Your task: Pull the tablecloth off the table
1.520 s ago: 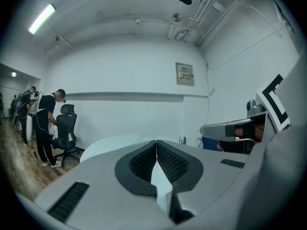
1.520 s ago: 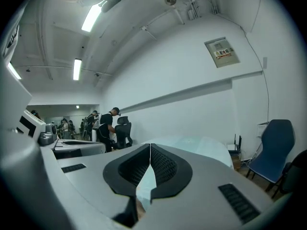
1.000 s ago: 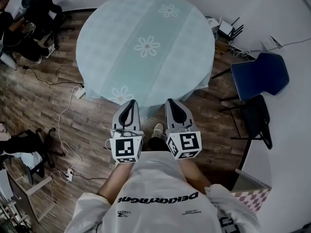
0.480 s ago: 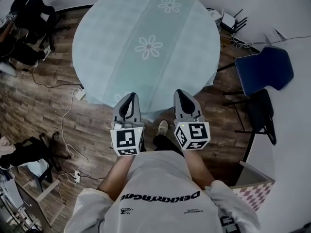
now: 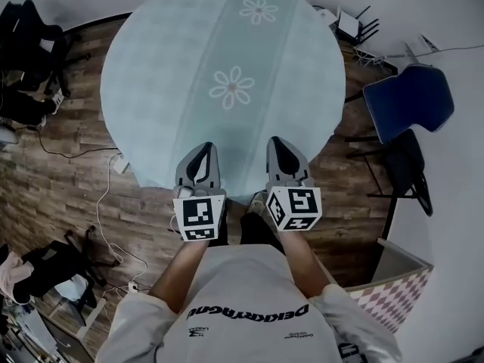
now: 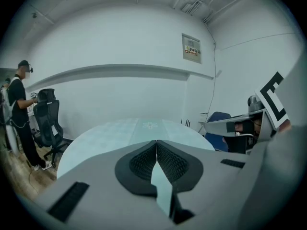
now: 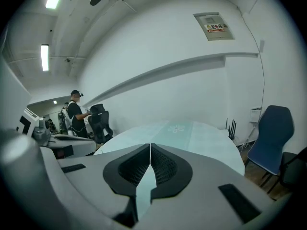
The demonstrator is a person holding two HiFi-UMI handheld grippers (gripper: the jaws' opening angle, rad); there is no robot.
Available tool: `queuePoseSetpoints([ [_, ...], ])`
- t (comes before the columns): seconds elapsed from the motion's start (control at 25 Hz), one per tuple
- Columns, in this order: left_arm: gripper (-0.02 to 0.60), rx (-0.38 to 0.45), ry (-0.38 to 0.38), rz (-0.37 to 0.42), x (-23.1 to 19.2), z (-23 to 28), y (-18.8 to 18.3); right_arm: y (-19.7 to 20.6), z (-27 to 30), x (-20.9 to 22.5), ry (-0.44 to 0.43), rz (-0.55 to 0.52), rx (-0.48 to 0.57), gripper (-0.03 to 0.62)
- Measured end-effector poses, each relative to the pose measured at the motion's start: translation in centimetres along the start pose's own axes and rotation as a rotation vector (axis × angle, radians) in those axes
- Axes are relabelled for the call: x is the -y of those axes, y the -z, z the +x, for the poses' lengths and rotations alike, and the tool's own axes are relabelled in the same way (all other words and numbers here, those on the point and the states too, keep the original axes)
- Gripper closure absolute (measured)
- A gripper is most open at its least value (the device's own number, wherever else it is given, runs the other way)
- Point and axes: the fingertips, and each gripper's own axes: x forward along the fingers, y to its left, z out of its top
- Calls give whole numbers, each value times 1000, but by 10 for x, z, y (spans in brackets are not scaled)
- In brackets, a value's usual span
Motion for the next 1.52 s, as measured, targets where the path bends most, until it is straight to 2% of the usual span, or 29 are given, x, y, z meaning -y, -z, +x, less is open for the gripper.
queuePoseSetpoints([
  [0.32,565,-56,19,-16,-31,62,19,17,58,20,41,0,-61,554],
  [0.44,563,-94,13,-39,-47,79,35,25,79,19,43,9,-84,528],
  [0.48,548,-107,7,-51,-54,84,41,28,86,19,44,12,-91,491],
  [0.52,504,-121,2,-64,-60,89,46,30,94,19,45,16,-97,460],
  [0.56,464,-135,-2,-79,-67,95,52,32,101,20,47,21,-102,445],
  [0.76,347,-183,-4,-121,-90,128,70,42,141,35,55,51,-142,344],
  [0.92,275,-214,-5,-126,-109,165,79,46,174,61,69,81,-186,313],
  [1.24,265,-255,2,-45,-142,227,77,50,212,109,121,40,-234,306],
  [1.52,265,-307,29,-73,-144,260,98,63,242,128,151,45,-275,299],
])
